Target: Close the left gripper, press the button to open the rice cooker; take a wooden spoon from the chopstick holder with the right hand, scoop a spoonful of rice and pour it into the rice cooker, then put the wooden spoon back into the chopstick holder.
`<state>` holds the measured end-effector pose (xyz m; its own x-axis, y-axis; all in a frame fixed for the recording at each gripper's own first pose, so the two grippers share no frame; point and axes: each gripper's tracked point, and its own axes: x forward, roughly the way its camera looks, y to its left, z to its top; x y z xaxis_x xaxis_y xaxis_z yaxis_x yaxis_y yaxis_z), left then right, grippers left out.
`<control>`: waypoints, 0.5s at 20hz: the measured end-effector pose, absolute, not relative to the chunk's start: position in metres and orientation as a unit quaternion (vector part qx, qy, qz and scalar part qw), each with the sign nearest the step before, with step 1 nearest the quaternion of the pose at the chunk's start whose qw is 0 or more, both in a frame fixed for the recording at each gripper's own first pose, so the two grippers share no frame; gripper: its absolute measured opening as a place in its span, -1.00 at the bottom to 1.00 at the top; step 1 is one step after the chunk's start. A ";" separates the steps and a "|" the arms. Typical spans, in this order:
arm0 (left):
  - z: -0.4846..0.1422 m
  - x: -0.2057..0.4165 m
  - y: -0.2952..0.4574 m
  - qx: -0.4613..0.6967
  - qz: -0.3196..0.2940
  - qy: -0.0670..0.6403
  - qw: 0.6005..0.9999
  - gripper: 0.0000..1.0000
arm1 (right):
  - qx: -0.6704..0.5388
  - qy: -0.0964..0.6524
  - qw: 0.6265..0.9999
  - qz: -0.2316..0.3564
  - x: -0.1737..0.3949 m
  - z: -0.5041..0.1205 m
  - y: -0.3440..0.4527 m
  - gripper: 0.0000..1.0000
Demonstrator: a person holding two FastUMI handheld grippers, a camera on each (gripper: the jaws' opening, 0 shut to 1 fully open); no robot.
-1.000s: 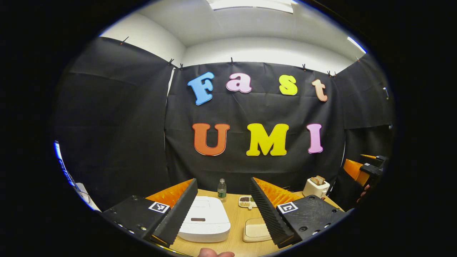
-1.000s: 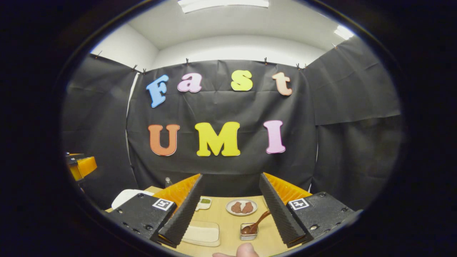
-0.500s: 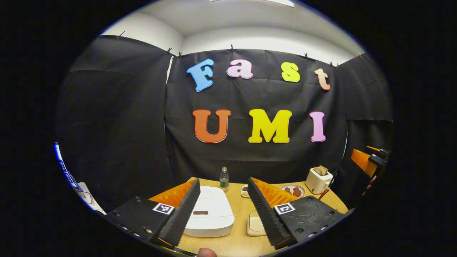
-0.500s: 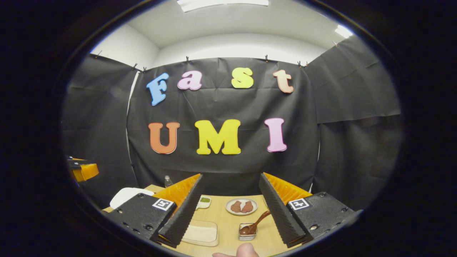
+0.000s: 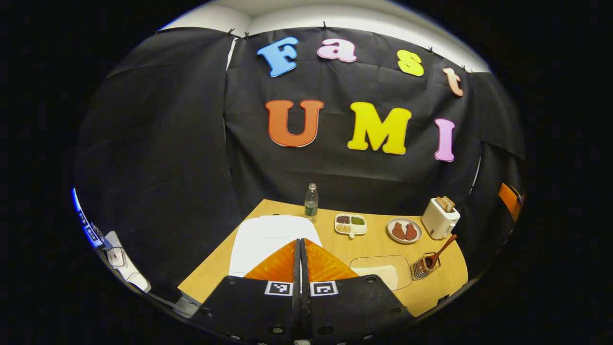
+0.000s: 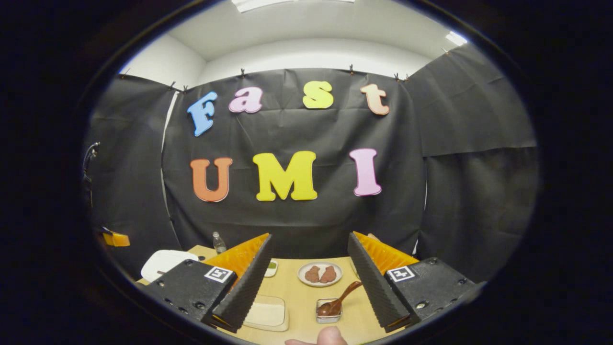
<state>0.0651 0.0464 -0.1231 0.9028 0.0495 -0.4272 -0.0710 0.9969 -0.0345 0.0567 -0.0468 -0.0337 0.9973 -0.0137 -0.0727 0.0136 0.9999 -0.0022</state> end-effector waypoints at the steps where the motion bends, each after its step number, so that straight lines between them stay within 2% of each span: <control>1: -0.129 0.072 0.049 -0.030 0.027 0.227 0.973 -1.00 | -0.002 0.038 0.999 -0.007 0.060 -0.036 -0.048 1.00; 4: -0.157 0.094 0.067 -0.047 0.026 0.265 0.963 -1.00 | -0.001 0.050 0.999 -0.007 0.071 -0.050 -0.049 0.94; 10: -0.228 0.118 0.094 -0.096 0.031 0.345 0.933 -1.00 | -0.010 0.096 0.995 0.001 0.086 -0.091 -0.043 1.00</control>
<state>0.1183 0.0936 -0.2280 0.7600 -0.0086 -0.6499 -0.1241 0.9796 -0.1580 0.0861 -0.0428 -0.0910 0.9816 0.0000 -0.1912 -0.0039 0.9998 -0.0199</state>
